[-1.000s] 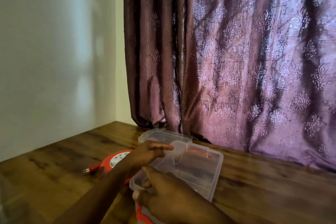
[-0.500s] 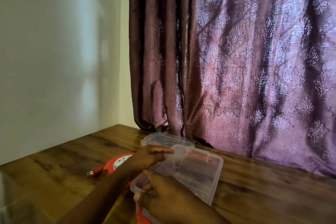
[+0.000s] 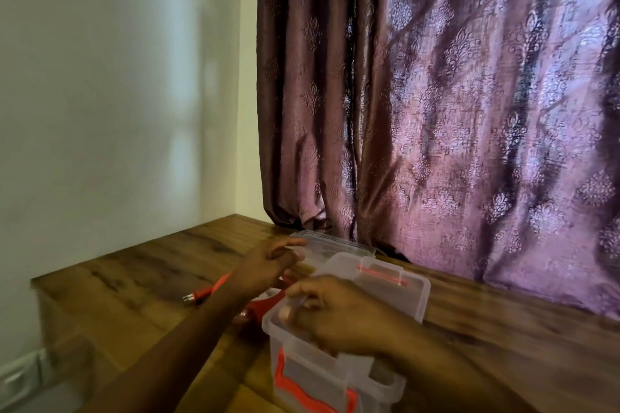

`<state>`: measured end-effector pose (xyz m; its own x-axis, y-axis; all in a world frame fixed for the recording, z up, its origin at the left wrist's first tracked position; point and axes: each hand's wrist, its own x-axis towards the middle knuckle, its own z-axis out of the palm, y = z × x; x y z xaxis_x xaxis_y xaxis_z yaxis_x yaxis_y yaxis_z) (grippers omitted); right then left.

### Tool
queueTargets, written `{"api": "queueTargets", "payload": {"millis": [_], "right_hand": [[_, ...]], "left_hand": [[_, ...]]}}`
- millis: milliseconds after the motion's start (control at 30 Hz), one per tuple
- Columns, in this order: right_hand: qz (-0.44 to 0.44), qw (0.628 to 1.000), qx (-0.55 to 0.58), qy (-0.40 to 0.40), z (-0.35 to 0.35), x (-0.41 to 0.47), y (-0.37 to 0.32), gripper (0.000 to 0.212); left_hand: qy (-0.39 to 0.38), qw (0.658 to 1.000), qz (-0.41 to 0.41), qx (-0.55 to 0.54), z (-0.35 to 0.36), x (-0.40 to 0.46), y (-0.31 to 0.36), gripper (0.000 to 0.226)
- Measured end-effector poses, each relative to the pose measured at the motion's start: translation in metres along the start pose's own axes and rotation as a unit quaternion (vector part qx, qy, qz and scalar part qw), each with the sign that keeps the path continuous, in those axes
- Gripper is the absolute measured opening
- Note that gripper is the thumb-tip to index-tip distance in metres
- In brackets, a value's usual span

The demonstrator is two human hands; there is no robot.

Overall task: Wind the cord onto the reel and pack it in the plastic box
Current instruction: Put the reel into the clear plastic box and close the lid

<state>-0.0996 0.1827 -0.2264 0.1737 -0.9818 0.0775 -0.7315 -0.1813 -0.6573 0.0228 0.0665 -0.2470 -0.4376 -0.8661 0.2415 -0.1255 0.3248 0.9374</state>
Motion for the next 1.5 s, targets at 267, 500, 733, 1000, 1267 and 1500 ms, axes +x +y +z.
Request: {"api": "queueTargets", "payload": {"millis": [267,500,733,1000,1267,1500], "right_hand": [[-0.032,0.991,-0.042,0.124,-0.032,0.046,-0.011,0.018],[0.026,0.965,-0.257,0.034,-0.014,0.133,0.000,0.030],[0.166,0.914,-0.350,-0.119,0.006,0.188,0.044,0.048],[0.220,0.918,-0.267,-0.195,0.012,0.197,0.043,0.060],[0.194,0.975,-0.107,-0.026,-0.026,0.187,0.027,0.039],[0.131,0.988,0.021,0.073,-0.097,0.130,0.030,0.030]], "left_hand": [[0.199,0.978,-0.032,0.054,-0.081,0.025,-0.056,0.022],[0.109,0.923,-0.116,0.349,-0.108,0.034,-0.088,0.048],[0.002,0.867,-0.199,0.457,-0.112,0.064,-0.110,0.060],[0.004,0.896,-0.255,0.363,-0.106,0.081,-0.120,0.063],[0.061,0.939,-0.216,0.261,-0.111,0.067,-0.064,0.054],[0.072,0.964,-0.080,0.244,-0.075,0.046,0.034,0.061]]}}
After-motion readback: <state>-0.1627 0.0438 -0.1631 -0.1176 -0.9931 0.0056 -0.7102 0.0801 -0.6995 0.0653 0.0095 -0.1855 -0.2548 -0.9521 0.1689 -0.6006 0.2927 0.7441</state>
